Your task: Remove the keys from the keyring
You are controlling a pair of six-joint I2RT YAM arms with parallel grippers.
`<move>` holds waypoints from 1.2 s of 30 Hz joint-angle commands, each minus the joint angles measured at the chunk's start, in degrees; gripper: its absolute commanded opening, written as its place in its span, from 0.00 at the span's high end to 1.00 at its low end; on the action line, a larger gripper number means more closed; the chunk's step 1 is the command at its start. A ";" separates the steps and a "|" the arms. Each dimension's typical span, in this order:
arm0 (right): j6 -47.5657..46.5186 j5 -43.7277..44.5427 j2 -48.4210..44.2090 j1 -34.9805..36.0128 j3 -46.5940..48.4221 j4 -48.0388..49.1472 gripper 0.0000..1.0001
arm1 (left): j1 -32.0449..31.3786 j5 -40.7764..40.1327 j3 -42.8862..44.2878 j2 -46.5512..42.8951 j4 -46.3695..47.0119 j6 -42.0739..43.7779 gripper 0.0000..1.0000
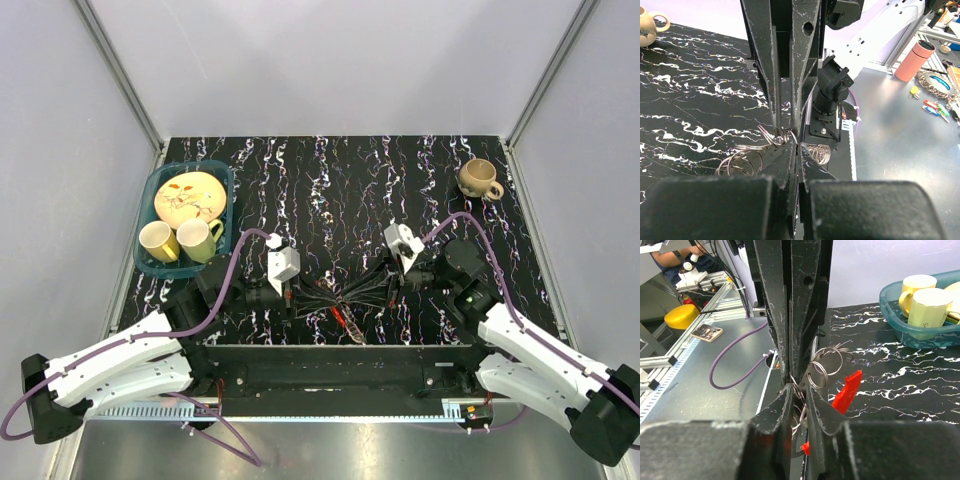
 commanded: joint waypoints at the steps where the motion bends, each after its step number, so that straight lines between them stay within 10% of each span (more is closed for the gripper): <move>1: 1.84 -0.13 0.60 0.51 0.07 5.04 0.84 | -0.23 1.00 2.61 -0.94 5.13 0.28 1.00; 20: 4.57 -1.01 1.83 1.73 -1.42 5.31 0.79 | -0.23 -2.43 0.32 -2.96 8.64 -0.16 1.00; 31: 4.22 1.18 0.69 2.35 -0.02 5.49 1.00 | -0.23 -3.04 0.23 -2.88 7.16 -0.77 1.00; 36: -4.38 6.10 -0.37 2.35 8.75 -19.07 1.00 | -0.23 -8.66 4.01 -2.88 -3.38 2.56 0.80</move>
